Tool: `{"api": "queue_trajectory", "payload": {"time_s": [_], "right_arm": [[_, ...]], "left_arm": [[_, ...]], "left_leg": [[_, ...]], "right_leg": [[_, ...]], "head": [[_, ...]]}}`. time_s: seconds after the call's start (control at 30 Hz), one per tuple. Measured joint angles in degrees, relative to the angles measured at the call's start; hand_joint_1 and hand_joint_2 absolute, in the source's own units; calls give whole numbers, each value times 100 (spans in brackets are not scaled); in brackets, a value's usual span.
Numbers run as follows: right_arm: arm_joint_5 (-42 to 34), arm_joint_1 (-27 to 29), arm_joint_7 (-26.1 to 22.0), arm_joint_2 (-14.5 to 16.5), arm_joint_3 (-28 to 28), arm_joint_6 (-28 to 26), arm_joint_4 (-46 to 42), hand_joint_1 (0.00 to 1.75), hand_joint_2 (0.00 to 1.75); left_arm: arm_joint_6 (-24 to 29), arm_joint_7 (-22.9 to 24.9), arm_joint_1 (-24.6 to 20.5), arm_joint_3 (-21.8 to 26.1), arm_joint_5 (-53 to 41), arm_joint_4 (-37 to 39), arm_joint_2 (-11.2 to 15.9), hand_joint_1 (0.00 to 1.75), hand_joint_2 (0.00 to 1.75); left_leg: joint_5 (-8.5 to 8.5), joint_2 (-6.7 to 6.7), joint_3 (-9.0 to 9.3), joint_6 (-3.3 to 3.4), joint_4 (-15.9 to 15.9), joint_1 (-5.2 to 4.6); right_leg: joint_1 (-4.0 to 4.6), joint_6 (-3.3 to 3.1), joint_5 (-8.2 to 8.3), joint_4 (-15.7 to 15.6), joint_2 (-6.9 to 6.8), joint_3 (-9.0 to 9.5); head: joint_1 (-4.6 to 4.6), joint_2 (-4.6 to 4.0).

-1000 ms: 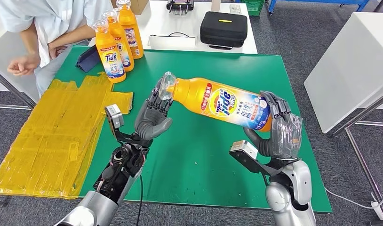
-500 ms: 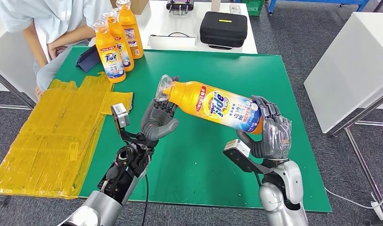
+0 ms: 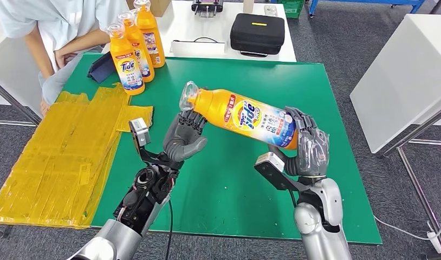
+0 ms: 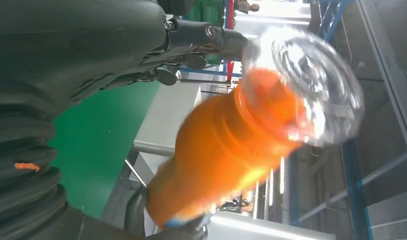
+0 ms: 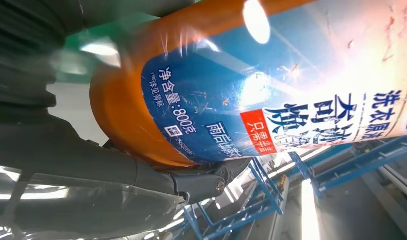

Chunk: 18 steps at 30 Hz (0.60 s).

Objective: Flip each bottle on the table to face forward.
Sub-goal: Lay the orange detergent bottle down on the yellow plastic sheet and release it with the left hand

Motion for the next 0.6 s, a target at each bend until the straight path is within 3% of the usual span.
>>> {"api": "queue_trajectory", "payload": {"time_s": [0.6], "right_arm": [[-114,-2137,271,152,-231,-832,2731,175,175]], "left_arm": [[66,44,-111,-137,141,2,-21,0,175]], "left_leg": [[4,-2,1,2,1,0]], "right_leg": [[0,1,2,2,0,0]], "head": [[0,0]]}}
